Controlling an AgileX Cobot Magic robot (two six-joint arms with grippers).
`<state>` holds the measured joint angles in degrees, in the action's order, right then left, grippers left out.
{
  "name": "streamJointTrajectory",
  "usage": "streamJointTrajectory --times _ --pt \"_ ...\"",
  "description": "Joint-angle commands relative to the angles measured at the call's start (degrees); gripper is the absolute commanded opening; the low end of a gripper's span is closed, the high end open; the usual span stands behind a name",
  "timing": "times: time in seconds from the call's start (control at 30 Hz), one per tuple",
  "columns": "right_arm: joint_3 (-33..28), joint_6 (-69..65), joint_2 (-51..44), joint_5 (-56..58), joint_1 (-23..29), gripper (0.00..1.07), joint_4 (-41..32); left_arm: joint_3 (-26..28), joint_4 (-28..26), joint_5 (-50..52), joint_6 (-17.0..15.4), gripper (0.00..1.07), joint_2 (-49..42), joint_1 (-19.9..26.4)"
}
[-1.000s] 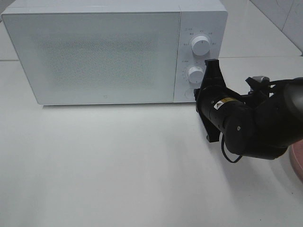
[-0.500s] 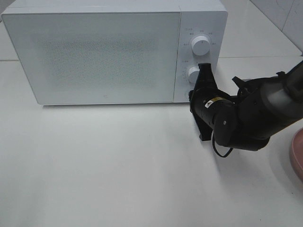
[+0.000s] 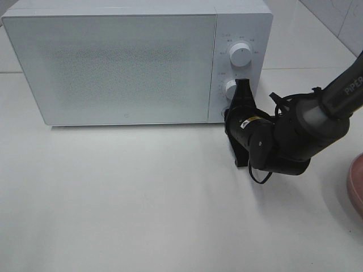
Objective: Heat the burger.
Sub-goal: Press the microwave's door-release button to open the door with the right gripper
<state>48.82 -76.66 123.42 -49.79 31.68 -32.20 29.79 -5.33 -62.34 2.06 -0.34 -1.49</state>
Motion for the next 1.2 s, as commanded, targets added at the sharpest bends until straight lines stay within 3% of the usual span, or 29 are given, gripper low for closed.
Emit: streamJointTrajectory --times 0.03,0.77,1.2 --pt "0.63 -0.29 0.06 -2.69 -0.23 0.0 0.17 -0.17 -0.23 0.86 -0.34 0.98 -1.03 0.17" --pt "3.95 2.41 1.38 -11.69 -0.23 0.0 -2.58 -0.17 -0.23 0.86 -0.34 0.98 -1.03 0.17" --pt "11.29 8.19 3.04 -17.19 -1.55 0.0 -3.5 -0.17 -0.23 0.86 -0.34 0.98 -1.03 0.17"
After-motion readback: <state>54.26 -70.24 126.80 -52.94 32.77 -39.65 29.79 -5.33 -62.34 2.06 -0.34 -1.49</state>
